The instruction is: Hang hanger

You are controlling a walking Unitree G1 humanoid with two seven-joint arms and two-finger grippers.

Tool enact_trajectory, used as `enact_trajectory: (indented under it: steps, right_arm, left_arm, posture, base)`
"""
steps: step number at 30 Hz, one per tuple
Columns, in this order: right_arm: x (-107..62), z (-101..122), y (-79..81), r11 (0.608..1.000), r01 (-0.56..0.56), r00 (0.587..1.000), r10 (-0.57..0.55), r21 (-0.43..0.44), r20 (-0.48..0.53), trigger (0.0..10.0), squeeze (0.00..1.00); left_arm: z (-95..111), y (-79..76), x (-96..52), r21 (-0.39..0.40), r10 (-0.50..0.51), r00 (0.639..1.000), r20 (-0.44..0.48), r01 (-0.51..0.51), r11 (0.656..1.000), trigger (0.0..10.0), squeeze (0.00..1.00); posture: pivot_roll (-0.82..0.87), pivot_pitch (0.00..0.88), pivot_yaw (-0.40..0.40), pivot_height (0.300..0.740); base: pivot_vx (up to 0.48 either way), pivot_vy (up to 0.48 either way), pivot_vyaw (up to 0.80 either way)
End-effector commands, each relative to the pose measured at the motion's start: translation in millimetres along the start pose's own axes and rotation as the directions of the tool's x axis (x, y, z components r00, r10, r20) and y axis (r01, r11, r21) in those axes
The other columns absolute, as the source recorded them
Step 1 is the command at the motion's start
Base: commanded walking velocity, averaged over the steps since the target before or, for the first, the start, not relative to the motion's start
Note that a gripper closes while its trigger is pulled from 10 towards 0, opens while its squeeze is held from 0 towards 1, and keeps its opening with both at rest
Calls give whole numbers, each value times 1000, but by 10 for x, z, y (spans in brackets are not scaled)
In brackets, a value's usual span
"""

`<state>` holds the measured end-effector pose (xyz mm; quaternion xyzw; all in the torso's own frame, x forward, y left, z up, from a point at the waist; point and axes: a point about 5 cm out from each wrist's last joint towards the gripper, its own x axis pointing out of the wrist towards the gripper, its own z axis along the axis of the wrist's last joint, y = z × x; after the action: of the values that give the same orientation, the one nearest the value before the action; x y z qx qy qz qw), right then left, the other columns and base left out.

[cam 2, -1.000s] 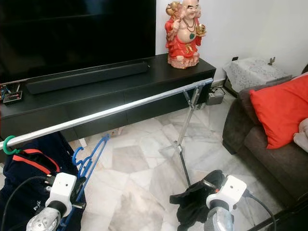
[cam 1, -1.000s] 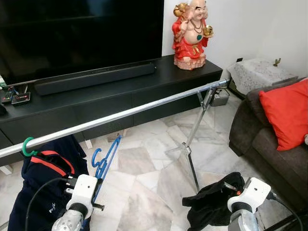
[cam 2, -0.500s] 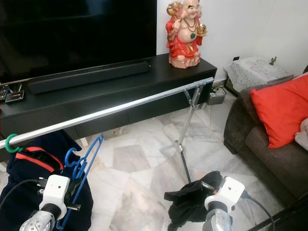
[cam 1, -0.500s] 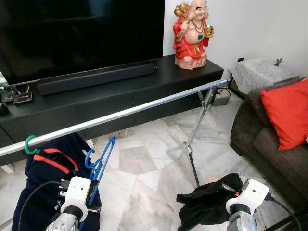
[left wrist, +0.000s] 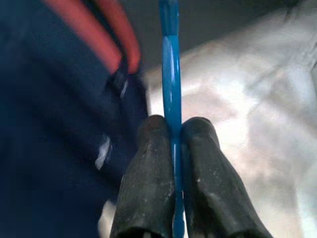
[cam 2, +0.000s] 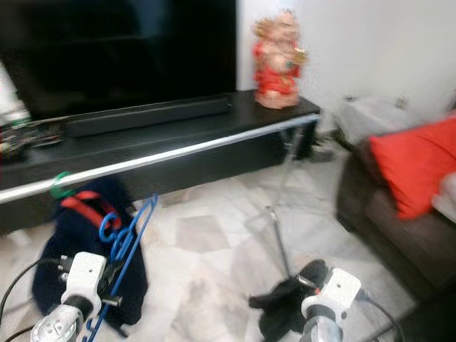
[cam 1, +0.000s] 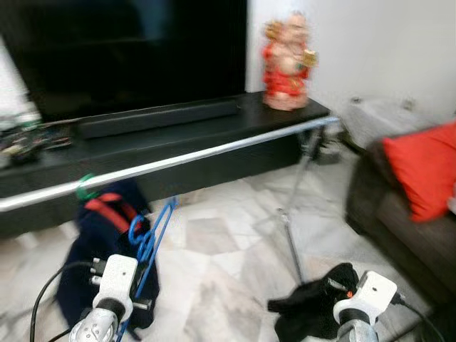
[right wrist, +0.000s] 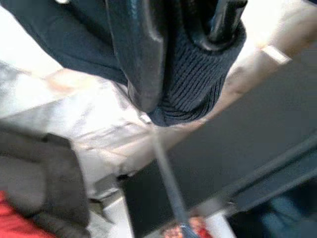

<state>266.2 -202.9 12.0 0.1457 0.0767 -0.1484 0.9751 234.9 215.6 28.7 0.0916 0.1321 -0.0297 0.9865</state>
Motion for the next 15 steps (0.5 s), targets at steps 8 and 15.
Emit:
enact_trajectory:
  steps: [8, 15]
  right_arm:
    - [12, 58, 23, 1000, 0, 999, 0, -3, 32, 10000, 0]
    - [18, 66, 24, 1000, -1, 999, 2, -10, 32, 10000, 0]
  left_arm:
    - [102, 23, 53, -8, 5, 1000, 22, -4, 1000, 10000, 0]
    - [103, 15, 53, -11, 6, 1000, 19, -6, 1000, 10000, 0]
  posture:
    - [39, 11, 37, 740]
    - [40, 23, 35, 740]
  base:
    - [-283, 0, 0]
    - [-282, 0, 0]
